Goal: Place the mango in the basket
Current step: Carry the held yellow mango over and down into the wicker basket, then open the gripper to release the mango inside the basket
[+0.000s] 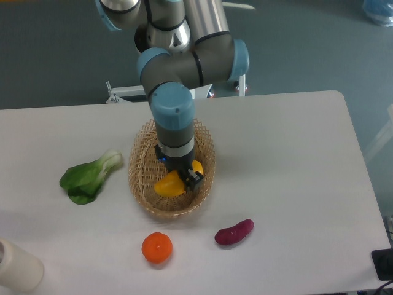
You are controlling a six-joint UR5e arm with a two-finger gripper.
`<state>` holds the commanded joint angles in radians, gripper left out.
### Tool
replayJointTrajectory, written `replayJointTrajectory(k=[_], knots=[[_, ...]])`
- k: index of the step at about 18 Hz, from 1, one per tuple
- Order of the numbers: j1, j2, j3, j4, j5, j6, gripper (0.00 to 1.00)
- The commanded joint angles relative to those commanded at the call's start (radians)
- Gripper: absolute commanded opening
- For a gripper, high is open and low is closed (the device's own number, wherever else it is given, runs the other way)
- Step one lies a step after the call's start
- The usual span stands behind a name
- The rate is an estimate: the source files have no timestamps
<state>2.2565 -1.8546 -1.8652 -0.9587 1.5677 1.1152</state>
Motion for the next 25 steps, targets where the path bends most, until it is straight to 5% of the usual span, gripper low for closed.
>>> replayJointTrajectory(k=[7,10,21,25], knots=[[-0.015,-0.002,-0.032,0.000,0.017,0.000,0.72],[-0.014,0.002,-0.026,0.000,0.015,-0.003,1.00],[0.038,0.017,0.057,0.005,0.002,-0.008,1.00],[0.070,0.005,0.132,0.005,0.002,-0.006,1.00]])
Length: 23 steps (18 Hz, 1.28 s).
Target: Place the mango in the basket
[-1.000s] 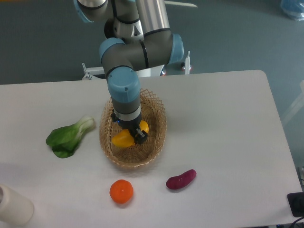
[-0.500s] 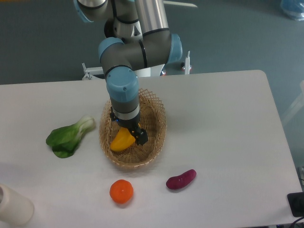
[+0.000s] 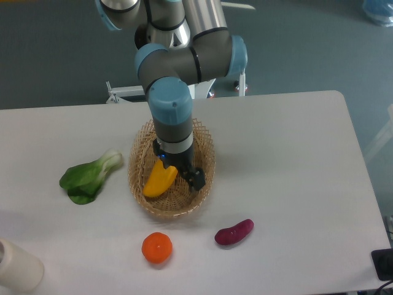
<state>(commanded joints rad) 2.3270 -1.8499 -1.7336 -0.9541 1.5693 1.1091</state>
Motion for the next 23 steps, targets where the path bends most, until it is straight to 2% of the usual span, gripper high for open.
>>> replayJointTrajectory(k=[10,23], knots=[[0.141,-0.129,0.192,-0.002,0.003,0.044,1.00],[0.377,-0.155,0.181,-0.002,-0.031,0.325,1.00]])
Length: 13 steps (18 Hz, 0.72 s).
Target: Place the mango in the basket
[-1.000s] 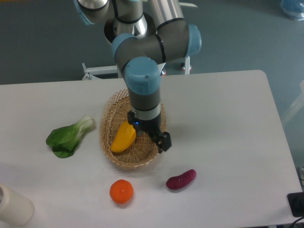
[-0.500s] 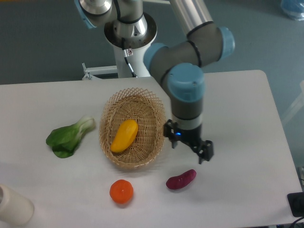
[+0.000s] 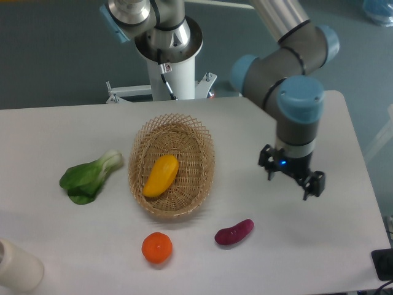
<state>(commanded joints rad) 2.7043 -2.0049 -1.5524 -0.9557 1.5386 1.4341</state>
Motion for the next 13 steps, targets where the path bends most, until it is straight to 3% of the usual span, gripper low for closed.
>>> replayJointTrajectory(k=[7,13], knots=[[0.049,-0.012,0.003,0.002,-0.014,0.040,1.00],[0.046,-0.011,-0.003,0.002,-0.003,0.039,1.00]])
